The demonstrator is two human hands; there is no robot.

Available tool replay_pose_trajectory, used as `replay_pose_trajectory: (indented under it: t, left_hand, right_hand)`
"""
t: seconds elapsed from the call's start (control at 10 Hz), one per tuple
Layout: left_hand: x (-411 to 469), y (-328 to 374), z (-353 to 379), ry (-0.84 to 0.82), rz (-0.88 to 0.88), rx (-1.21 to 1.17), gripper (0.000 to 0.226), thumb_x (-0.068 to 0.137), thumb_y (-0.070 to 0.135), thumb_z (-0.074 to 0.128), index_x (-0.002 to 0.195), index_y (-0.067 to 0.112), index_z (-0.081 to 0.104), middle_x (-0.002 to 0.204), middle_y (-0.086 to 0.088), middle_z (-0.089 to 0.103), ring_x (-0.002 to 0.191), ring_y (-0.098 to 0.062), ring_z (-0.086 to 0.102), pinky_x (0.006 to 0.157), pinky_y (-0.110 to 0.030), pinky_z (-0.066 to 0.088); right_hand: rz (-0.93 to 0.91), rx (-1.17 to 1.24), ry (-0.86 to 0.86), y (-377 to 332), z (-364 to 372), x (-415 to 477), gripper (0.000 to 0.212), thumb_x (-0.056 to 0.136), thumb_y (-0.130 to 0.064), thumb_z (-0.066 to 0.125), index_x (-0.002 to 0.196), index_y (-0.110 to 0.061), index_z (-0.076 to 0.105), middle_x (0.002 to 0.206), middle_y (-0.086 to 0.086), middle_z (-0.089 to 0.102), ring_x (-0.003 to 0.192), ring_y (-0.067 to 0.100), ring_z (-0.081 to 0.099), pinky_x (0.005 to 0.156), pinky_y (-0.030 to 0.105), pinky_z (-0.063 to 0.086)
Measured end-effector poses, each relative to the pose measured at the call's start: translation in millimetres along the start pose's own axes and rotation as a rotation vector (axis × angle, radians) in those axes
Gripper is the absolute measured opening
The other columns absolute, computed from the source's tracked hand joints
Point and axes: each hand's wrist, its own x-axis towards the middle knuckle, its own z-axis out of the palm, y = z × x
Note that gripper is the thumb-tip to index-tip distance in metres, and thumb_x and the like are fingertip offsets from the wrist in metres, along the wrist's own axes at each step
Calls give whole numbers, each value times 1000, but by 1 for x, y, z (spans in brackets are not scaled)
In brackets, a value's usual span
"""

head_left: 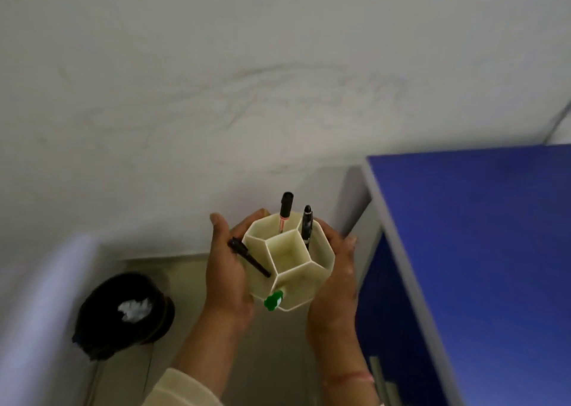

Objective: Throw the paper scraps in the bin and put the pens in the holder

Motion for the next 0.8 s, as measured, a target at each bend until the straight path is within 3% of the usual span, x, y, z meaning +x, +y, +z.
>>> replay_pose_trajectory:
  t: [0.1,0.2,0.3,0.4,0.5,0.7,0.8]
  left_hand:
    - [-22,18,102,-56,-28,40,89,95,77,27,133,7,67,130,-28,69,120,-46,66,110,-65,44]
    - [-17,10,173,-114,-38,83,89,92,82,30,129,11,71,126,-25,72,119,-46,68,109,-66,45]
    - [-3,-9,226,-125,-37,120,92,92,82,32,130,8,69,120,-25,74,109,-43,71,101,-58,53]
    - [20,-38,266,-111,-76,168,93,87,86,36,123,8,74,114,-25,75,104,-44,72,95,-57,55]
    - [47,-66,277,-91,-117,199,92,76,93,40,111,17,80,111,-20,77,108,-44,72,102,-65,52]
    - [74,-89,286,-72,-54,313,85,84,87,33,111,23,82,111,-15,80,111,-39,73,103,-62,52]
    - [80,-89,288,-88,-34,340,86,83,88,33,109,22,82,110,-16,79,112,-41,72,103,-64,52]
  right_hand:
    - [-65,9,66,-91,-41,3,51,111,-43,26,103,-27,74,82,-12,79,71,0,74,55,11,53]
    - [-75,61,165,-135,-84,31,60,108,-55,25,106,-28,78,94,4,81,78,16,77,60,23,60]
    - [-70,89,217,-160,-120,56,57,106,-60,27,109,-33,77,97,4,81,80,20,78,63,33,62]
    - [-41,79,278,-166,-158,88,52,105,-62,30,110,-37,76,95,3,81,75,19,78,59,33,62]
    - [-5,53,308,-160,-181,114,53,104,-63,29,109,-36,75,93,3,82,76,21,77,63,36,61]
    - [27,64,308,-157,-196,146,59,107,-57,28,83,-40,79,75,-6,79,73,17,73,70,36,60]
    - [32,54,334,-160,-192,151,59,107,-55,28,82,-37,78,71,-8,77,72,17,72,67,34,60]
